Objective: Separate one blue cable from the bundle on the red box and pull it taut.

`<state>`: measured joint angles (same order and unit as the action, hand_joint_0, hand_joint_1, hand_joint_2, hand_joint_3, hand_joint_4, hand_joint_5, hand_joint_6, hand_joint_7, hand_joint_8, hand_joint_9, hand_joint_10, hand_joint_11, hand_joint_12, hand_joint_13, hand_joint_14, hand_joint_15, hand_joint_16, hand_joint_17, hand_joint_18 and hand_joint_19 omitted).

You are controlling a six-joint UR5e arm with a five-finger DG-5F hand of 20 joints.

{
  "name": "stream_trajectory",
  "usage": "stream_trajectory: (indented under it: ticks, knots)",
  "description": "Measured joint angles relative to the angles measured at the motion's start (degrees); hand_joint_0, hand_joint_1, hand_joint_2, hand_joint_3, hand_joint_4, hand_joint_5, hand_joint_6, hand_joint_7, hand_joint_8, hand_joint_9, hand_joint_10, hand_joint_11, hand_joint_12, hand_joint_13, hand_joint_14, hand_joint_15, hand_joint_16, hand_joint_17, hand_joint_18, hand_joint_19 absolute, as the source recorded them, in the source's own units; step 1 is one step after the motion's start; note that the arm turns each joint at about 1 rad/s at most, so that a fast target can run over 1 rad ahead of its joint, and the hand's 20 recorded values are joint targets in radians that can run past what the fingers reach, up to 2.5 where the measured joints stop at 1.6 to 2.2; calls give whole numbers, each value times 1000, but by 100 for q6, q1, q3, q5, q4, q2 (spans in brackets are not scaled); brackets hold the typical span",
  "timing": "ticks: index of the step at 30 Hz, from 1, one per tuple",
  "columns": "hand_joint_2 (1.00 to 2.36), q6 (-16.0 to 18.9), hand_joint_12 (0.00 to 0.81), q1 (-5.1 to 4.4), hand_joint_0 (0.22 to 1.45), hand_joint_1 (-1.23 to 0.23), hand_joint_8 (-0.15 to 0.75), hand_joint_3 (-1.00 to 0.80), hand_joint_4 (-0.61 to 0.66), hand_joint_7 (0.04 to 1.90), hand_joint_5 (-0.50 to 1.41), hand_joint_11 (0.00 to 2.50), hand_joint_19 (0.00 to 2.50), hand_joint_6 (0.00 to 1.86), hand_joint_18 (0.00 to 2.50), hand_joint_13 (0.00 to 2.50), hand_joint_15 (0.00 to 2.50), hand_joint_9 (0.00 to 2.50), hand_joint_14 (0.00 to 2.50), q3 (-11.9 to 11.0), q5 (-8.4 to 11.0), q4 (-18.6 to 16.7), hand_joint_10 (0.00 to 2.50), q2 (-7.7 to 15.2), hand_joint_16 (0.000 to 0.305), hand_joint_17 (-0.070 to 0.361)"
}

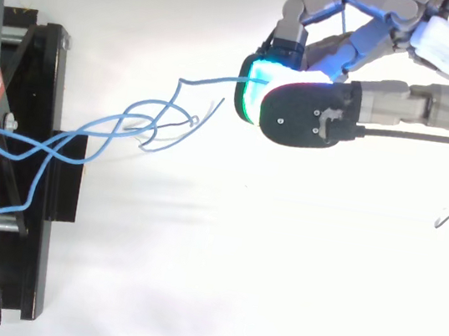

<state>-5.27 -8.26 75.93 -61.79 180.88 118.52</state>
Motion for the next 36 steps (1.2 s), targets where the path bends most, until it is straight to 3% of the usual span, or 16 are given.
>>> stream_trajectory:
  ticks: [36]
  knots:
    - [1021,0,256,-2,669,-796,225,-116,-91,1041,-128,557,315,936,523,714,402,987,18,0,0,0,22,-2,28,63]
